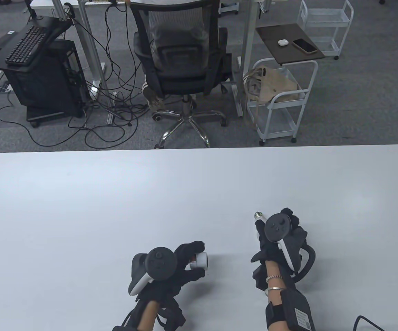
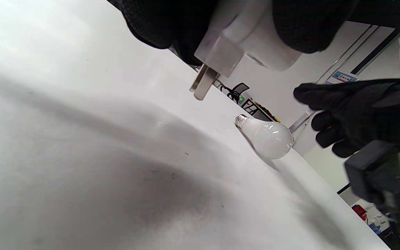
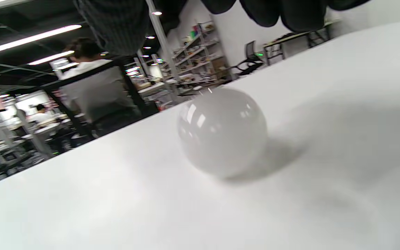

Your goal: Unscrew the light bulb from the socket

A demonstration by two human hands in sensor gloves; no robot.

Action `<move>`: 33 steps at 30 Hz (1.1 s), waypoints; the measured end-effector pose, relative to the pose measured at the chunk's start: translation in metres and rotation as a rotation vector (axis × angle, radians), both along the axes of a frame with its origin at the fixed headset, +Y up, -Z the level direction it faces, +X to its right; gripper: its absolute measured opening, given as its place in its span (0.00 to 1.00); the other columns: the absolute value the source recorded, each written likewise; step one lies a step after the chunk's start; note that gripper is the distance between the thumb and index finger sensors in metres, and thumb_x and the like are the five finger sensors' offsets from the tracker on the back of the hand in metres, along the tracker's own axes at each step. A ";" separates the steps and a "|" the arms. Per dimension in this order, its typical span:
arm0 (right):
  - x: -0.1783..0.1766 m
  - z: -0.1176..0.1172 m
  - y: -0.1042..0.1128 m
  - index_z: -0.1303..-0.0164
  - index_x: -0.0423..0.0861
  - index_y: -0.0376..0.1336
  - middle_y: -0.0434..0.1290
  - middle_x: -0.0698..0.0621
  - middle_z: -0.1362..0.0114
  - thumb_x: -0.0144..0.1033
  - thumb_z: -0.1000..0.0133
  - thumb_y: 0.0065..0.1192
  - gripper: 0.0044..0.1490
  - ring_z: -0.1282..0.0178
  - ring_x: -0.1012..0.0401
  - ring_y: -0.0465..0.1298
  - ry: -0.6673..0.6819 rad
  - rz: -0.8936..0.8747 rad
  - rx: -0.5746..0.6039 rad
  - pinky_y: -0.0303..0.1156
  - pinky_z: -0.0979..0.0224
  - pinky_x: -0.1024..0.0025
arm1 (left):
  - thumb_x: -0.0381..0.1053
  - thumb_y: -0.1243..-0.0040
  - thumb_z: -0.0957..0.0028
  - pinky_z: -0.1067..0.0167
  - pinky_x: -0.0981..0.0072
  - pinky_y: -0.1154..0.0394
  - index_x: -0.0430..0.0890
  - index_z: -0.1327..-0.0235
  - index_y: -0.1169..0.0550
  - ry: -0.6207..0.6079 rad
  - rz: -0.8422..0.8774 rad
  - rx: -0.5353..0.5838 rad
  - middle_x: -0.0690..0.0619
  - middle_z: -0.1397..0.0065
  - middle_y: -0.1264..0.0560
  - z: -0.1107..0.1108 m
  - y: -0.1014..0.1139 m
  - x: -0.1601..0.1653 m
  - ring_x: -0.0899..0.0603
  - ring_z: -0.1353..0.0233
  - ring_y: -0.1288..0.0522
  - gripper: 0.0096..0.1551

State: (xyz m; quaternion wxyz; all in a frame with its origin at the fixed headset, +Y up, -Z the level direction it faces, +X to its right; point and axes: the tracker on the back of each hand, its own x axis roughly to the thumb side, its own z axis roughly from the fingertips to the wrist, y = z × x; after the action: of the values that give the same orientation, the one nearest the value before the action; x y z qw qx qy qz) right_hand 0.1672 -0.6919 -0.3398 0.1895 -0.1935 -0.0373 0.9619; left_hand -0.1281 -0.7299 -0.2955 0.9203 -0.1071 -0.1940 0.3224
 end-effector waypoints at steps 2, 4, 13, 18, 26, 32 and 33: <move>-0.004 0.007 0.009 0.12 0.36 0.42 0.50 0.29 0.14 0.57 0.35 0.58 0.54 0.18 0.32 0.56 0.080 0.018 0.007 0.54 0.25 0.35 | 0.59 0.34 0.41 0.20 0.55 0.30 0.61 0.18 0.43 0.002 -0.006 0.005 0.48 0.13 0.35 0.000 0.000 0.000 0.44 0.19 0.27 0.42; -0.012 0.018 0.013 0.12 0.36 0.42 0.49 0.29 0.14 0.57 0.35 0.58 0.54 0.18 0.32 0.54 0.180 0.040 -0.006 0.53 0.24 0.35 | 0.59 0.35 0.41 0.20 0.55 0.30 0.62 0.18 0.43 0.018 -0.014 0.019 0.49 0.13 0.35 0.000 0.000 0.000 0.44 0.19 0.28 0.42; -0.045 0.067 -0.011 0.11 0.40 0.40 0.44 0.31 0.12 0.57 0.34 0.57 0.54 0.15 0.34 0.47 0.485 0.038 -0.033 0.48 0.23 0.34 | 0.59 0.35 0.41 0.20 0.55 0.30 0.62 0.18 0.44 0.026 -0.035 0.022 0.50 0.13 0.34 0.000 -0.003 0.000 0.45 0.19 0.27 0.42; -0.053 0.075 -0.041 0.11 0.41 0.38 0.42 0.32 0.11 0.57 0.34 0.56 0.54 0.14 0.35 0.44 0.548 0.130 -0.076 0.46 0.23 0.33 | 0.58 0.35 0.41 0.20 0.56 0.30 0.61 0.18 0.44 0.031 -0.056 0.033 0.50 0.13 0.34 0.001 -0.003 0.000 0.44 0.19 0.27 0.43; -0.051 0.076 -0.042 0.11 0.42 0.38 0.41 0.33 0.11 0.56 0.34 0.56 0.53 0.14 0.36 0.42 0.574 0.130 -0.105 0.45 0.23 0.33 | 0.59 0.35 0.42 0.21 0.57 0.29 0.60 0.17 0.46 0.057 -0.067 0.031 0.46 0.14 0.35 -0.002 -0.003 -0.006 0.44 0.20 0.27 0.45; -0.056 0.080 -0.040 0.11 0.42 0.38 0.41 0.33 0.11 0.56 0.34 0.56 0.53 0.13 0.36 0.42 0.608 0.159 -0.120 0.44 0.23 0.33 | 0.59 0.36 0.41 0.21 0.57 0.29 0.55 0.14 0.47 0.100 -0.048 0.031 0.43 0.14 0.38 -0.004 -0.003 -0.012 0.43 0.19 0.27 0.47; -0.056 0.080 -0.040 0.11 0.42 0.38 0.41 0.33 0.11 0.56 0.34 0.56 0.53 0.13 0.36 0.42 0.614 0.154 -0.121 0.44 0.23 0.33 | 0.58 0.36 0.41 0.21 0.57 0.29 0.54 0.14 0.47 0.116 -0.044 0.038 0.43 0.14 0.39 -0.004 -0.003 -0.013 0.43 0.19 0.28 0.47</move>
State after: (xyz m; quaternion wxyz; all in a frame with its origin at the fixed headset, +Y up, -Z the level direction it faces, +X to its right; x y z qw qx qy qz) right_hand 0.1109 -0.7318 -0.2597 0.1068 0.0982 0.0645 0.9873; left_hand -0.1408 -0.7326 -0.2993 0.9388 -0.0751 -0.1438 0.3039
